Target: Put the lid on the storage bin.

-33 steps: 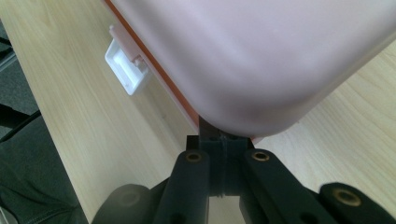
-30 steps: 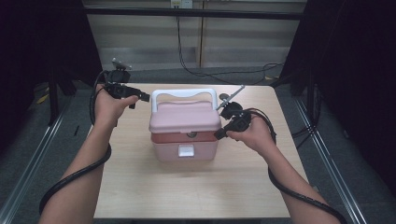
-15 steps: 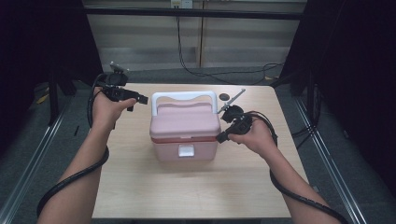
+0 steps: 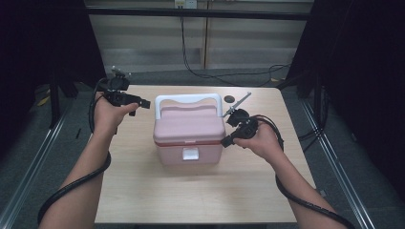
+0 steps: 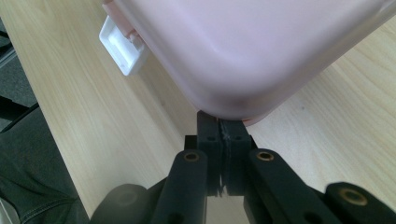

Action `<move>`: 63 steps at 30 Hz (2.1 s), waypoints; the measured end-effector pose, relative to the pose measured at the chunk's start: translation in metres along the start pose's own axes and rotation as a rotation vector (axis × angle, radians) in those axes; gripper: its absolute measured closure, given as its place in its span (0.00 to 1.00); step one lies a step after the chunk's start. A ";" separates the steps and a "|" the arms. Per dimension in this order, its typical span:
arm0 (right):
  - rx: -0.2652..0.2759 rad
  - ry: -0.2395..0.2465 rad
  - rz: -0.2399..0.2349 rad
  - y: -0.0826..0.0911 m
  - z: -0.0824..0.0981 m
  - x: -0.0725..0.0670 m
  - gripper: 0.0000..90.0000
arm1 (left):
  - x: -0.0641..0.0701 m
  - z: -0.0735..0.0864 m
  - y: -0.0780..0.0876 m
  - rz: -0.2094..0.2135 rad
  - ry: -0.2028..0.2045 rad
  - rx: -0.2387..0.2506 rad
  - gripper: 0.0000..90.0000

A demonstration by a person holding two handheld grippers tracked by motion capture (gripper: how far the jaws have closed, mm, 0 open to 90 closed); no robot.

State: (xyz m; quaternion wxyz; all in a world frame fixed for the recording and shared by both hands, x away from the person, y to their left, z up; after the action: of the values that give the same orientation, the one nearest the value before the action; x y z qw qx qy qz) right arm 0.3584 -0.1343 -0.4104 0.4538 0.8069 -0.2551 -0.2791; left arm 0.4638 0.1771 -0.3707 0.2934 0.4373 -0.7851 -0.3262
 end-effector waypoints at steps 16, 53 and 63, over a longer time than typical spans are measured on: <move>0.008 0.004 -0.001 0.000 0.003 -0.001 0.93 | -0.008 0.013 -0.004 -0.013 0.016 -0.004 0.33; 0.029 -0.004 0.043 -0.005 0.012 0.005 0.49 | -0.020 0.037 -0.005 -0.015 0.011 -0.013 0.28; 0.043 0.002 0.070 -0.008 0.032 0.010 0.36 | -0.027 0.053 -0.007 -0.003 0.012 -0.004 0.25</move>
State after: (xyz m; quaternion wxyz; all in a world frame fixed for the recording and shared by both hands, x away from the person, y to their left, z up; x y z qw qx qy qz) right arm 0.3448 -0.1566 -0.4332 0.4461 0.8073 -0.2886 -0.2569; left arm 0.4398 0.2120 -0.4133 0.2985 0.4396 -0.7821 -0.3255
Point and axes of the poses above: each handheld gripper's, and its own axes: y roughly backward along the jaws, z roughly out of its underside, x roughly to its right, the point moved 6 cm from there along -y, roughly forward along the jaws, and after that the axes turned 4 degrees about -y, right-handed, at the moved point
